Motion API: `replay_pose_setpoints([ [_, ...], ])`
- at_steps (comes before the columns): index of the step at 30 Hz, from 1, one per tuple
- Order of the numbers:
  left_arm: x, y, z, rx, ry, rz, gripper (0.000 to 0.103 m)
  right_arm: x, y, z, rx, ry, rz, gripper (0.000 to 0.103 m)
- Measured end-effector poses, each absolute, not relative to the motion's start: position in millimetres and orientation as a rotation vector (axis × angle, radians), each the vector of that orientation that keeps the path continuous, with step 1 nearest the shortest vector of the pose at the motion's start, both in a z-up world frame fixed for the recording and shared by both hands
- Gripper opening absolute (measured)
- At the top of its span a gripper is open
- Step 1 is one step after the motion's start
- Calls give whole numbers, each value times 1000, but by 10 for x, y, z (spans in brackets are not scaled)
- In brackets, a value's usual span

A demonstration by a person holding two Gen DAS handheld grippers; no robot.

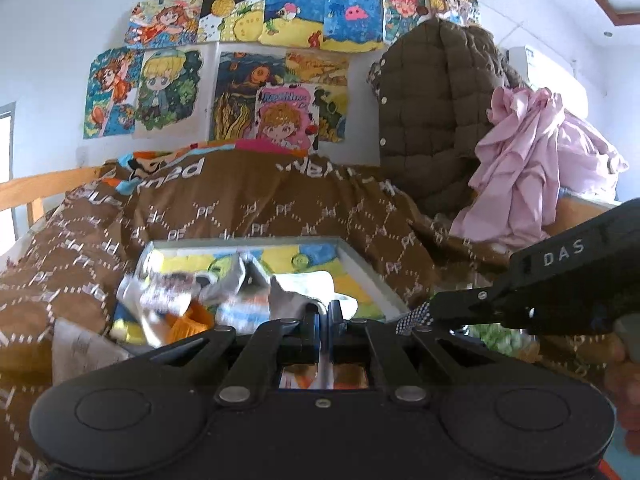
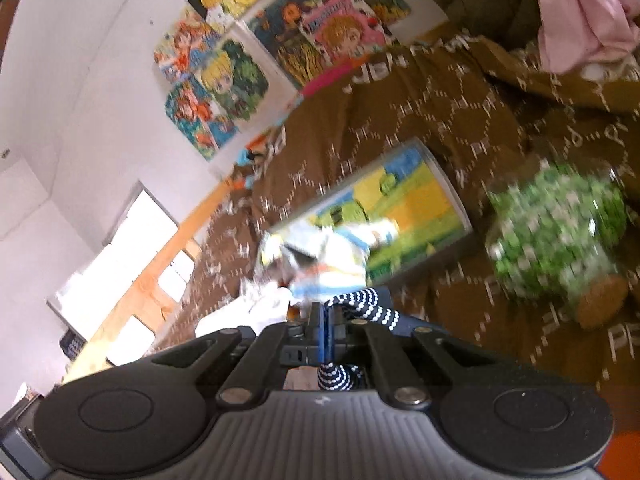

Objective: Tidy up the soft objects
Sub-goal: 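Carry the striped sock into the tray with the right tool and open it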

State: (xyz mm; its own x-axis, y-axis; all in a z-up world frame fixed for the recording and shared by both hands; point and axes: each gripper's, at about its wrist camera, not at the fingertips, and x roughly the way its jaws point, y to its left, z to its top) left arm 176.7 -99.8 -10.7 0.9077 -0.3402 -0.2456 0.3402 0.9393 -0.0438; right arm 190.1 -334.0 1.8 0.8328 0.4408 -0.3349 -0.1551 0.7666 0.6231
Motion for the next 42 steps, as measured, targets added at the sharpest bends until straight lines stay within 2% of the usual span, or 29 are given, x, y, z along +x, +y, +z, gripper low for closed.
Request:
replay_pose_setpoints([
  [6,2245,-1080,95,18,181,-370,3,2457,-3356,134,643,395,337,2],
  [14,3039,-1273,152,66,126,-414,3,3241,-3443,1,655,384,282,2],
  [21,3523,-1410,-58,31,236,-466,3,3630,-3525,-223,693,388,232,2],
  [28,3601,-1440,-337,72,329,-480,3,3687,-3471,-302,650,447,214,2],
  [42,3785,-1527,-481,87,535,-462,6,3747,-3472,-347,594,550,162,7],
])
